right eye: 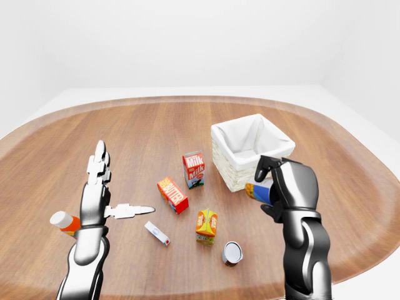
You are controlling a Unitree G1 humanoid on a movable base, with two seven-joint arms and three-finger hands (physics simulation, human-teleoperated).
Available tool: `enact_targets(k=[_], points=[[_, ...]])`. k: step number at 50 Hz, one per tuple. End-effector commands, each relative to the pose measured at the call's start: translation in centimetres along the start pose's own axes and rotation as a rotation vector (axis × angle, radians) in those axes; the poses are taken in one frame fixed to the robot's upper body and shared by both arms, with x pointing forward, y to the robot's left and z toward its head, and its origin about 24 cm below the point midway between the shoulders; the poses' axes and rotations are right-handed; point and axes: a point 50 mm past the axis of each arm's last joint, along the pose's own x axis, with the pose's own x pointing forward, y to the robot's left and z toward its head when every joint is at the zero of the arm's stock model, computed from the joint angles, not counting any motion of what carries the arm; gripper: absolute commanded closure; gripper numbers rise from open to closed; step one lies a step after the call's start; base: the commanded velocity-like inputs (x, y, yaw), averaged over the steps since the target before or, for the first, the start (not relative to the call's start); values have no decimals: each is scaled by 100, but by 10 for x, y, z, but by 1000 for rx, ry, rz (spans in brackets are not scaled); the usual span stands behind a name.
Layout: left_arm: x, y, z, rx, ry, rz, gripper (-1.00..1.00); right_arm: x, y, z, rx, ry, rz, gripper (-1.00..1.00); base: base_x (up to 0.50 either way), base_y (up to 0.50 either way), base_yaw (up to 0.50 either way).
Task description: Pick up the alphabet soup and the tomato sauce, and put them in the basket.
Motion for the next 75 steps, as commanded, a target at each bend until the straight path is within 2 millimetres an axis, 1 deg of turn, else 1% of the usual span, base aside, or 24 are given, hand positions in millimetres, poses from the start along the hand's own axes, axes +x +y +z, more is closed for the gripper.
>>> enact_targets(k=[1,10,11,20,22,30,31,34,35,36,38,42,50,54,59,63,66,71,75], points=[[-1,0,1,-3,-4,-2,-100,30,-10,10,19,-54,-68,100,0,0,0],[0,0,2,-4,-7,-3,-100,48,-16,12,12,-40,-77,100,0,0,0],[0,0,1,-3,-3,-3,-100,53,-17,13,14,-40,-76,100,0,0,0],[1,0,0,-5,0,-3,-100,84,-11,15,34,-21,-54,100,0,0,0],[1,0,1,-5,-3,-4,-100,87,-8,15,36,-21,-51,100,0,0,0],[1,0,-1,-5,2,-4,-100,108,-10,24,27,-38,-52,100,0,0,0],[1,0,-1,-5,4,-4,-100,114,-9,25,31,-38,-51,100,0,0,0],[1,0,-2,-5,6,-4,-100,122,-6,26,29,-31,-47,100,0,0,0],[0,0,-2,-5,8,-4,-100,127,-2,26,30,-21,-43,100,0,0,0],[0,0,-2,-5,8,-4,-100,127,-2,26,30,-21,-43,100,0,0,0],[0,0,-2,-6,7,-4,-100,136,2,26,35,-9,-37,100,0,0,0],[1,0,-2,-8,7,-3,-100,146,7,28,33,3,-30,100,0,0,0],[1,0,-1,-10,3,0,-100,161,10,42,1,-14,-26,100,0,0,0],[2,0,0,-12,-2,1,-100,173,14,43,-8,11,-20,100,0,0,0],[2,0,-1,-13,4,2,-100,182,19,44,-13,26,-10,100,0,0,0],[2,0,0,-14,-1,3,-100,191,23,41,-29,49,-10,100,0,0,0],[2,1,0,-14,-3,3,-100,192,23,40,-29,52,-8,100,0,0,0],[2,0,-1,-14,0,0,-100,196,31,37,-38,87,14,100,0,0,0],[2,0,-2,-13,8,-1,-100,197,34,38,-43,101,20,100,0,0,0]])
